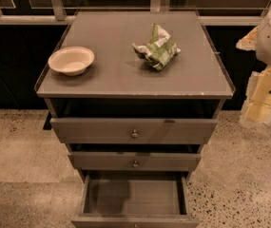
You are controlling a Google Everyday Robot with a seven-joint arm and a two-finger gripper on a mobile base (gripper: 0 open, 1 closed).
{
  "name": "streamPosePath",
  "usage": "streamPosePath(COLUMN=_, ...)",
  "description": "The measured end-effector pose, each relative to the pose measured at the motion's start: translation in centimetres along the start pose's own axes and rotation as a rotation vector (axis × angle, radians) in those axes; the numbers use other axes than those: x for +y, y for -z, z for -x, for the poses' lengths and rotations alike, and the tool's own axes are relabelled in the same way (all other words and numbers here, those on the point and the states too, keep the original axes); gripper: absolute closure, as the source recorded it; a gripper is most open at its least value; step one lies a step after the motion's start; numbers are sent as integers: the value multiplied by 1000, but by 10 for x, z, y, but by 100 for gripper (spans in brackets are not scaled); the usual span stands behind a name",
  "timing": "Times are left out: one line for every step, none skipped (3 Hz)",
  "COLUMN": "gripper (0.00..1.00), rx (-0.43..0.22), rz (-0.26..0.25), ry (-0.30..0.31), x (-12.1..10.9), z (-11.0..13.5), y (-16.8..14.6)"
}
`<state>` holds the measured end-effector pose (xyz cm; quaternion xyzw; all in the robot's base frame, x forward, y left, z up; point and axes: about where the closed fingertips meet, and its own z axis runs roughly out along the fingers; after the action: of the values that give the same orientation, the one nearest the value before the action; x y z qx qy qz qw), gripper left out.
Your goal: Place green jalapeno chip bag into bottom drawer
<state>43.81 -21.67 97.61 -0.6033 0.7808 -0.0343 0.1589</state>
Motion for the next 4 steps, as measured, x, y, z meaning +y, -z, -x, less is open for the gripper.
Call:
streamPosePath(gripper=0, rx=0, rz=0, ry=0, x=0, z=0, y=0)
streamPosePath(gripper=0, rx=-12, rz=-3, ry=13, x=-14, z=0, y=0)
streamPosePath(gripper=0, rx=-50, rz=-1, ry=46, x=-55, z=0, y=-5)
streamPosePath(gripper=0, rx=-127, rz=14, ry=85, x=-111, z=4, y=-33)
